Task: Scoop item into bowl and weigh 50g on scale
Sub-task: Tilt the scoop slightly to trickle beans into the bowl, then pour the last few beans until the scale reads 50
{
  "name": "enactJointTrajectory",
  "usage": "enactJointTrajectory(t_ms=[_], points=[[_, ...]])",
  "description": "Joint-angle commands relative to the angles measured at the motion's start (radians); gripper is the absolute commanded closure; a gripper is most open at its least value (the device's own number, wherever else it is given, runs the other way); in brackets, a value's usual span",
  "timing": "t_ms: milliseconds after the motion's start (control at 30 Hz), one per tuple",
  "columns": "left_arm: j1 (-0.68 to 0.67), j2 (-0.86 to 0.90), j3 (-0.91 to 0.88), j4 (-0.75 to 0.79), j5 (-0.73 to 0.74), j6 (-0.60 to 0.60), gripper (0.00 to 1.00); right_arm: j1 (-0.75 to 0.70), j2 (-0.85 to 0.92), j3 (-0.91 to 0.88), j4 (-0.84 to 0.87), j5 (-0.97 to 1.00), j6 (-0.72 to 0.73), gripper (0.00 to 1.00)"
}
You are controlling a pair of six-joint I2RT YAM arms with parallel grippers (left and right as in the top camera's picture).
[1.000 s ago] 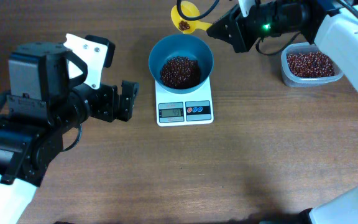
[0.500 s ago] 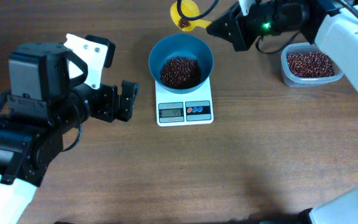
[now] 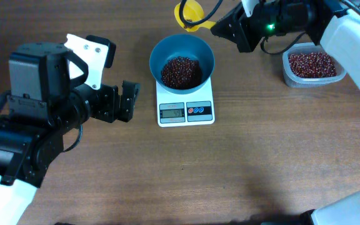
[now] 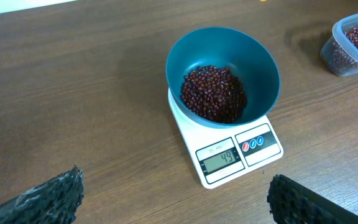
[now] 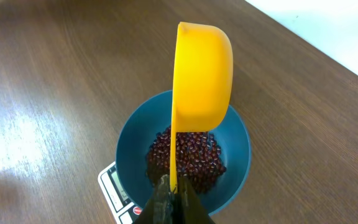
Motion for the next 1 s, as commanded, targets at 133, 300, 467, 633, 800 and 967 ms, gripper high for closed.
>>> enactJointTrajectory(t_ms=[133, 300, 467, 633, 800, 967], points=[[0.004, 0.000, 0.006, 0.002, 0.010, 0.015, 0.01, -0.006, -0.024, 0.017, -0.011, -0.031, -0.006, 0.96], [0.004, 0.000, 0.006, 0.002, 0.010, 0.015, 0.01, -0.007, -0.024, 0.017, -0.011, -0.065, 0.013, 0.96], [0.004, 0.000, 0.006, 0.002, 0.010, 0.015, 0.01, -0.006, -0.010, 0.016, -0.035, 0.001, 0.013, 0.96], [0.004, 0.000, 0.006, 0.002, 0.010, 0.015, 0.01, -0.006, -0.012, 0.017, -0.007, -0.079, 0.013, 0.96], [0.004, 0.000, 0.006, 0.002, 0.010, 0.015, 0.01, -0.006, -0.012, 0.017, -0.007, -0.079, 0.013, 0.96], [0.004, 0.000, 0.006, 0.002, 0.010, 0.015, 0.01, -0.005, -0.014, 0.016, -0.011, -0.072, 0.016, 0.96]])
